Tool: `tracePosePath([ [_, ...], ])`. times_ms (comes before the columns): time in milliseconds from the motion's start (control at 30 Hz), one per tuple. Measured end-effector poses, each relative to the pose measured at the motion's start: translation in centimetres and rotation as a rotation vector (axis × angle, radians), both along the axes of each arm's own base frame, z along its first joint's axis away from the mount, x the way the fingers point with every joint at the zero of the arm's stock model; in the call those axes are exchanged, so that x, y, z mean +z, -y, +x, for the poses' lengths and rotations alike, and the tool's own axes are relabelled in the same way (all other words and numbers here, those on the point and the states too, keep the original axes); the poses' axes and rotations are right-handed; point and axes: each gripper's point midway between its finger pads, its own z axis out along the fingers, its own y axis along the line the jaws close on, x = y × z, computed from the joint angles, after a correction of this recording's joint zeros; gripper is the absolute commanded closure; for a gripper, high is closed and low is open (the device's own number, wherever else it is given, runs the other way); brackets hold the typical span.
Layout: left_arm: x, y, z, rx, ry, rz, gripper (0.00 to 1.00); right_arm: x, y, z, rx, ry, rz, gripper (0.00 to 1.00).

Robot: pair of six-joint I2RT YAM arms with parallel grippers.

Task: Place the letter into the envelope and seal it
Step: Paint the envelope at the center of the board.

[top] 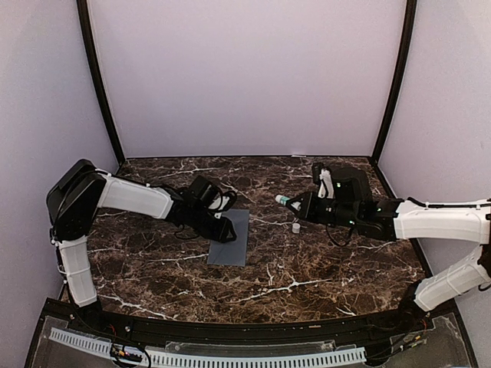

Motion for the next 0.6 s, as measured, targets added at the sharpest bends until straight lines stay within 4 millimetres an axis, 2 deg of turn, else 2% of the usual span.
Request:
tracePosePath([
  [267,1.2,-1.1,-0.7,-0.002,-0.006,0.037,0.65,0.0,0.0,0.0,-0.001,-0.001,-0.002,0.98],
  [600,3.5,0.9,0.7,-0.015,0.032,-0.031,0.65,-0.3,0.0,0.0,0.000,-0.005,-0.006,0.98],
])
